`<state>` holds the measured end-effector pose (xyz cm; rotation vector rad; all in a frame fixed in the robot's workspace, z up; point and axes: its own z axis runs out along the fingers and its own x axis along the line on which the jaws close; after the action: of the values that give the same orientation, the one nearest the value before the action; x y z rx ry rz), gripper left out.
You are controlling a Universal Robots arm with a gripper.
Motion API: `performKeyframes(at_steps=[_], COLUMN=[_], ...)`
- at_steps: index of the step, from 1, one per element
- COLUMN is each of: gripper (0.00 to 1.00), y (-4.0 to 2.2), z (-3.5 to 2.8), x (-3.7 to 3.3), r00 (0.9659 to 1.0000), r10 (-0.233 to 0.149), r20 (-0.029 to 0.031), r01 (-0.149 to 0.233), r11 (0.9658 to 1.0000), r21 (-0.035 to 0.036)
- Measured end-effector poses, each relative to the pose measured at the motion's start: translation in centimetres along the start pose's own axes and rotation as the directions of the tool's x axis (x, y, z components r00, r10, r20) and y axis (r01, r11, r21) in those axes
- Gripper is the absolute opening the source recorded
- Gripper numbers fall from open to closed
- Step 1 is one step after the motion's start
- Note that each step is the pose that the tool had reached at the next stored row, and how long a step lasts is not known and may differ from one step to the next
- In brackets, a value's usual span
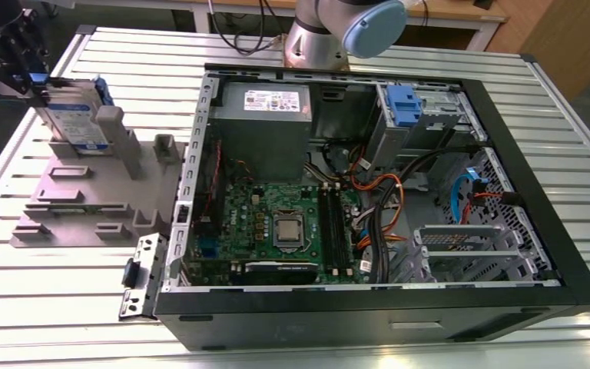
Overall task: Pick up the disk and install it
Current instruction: 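Pick up the disk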
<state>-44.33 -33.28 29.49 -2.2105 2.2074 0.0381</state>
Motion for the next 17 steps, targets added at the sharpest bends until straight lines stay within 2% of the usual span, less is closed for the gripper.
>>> performKeyframes(at_steps=[1, 2, 17], gripper=[0.43, 0.36, 0.38], y=[0.0, 0.0, 0.0], z=[0.0, 0.0, 0.05], x=[0.0, 0.0, 0.0], r00=[1.0, 1.0, 1.0], r10=[0.0, 0.0, 0.0], r20=[-0.0001, -0.0001, 0.0002], r01=[0.0, 0.0, 0.0], r11=[1.0, 1.0, 1.0], r21=[0.0, 0.0, 0.0004])
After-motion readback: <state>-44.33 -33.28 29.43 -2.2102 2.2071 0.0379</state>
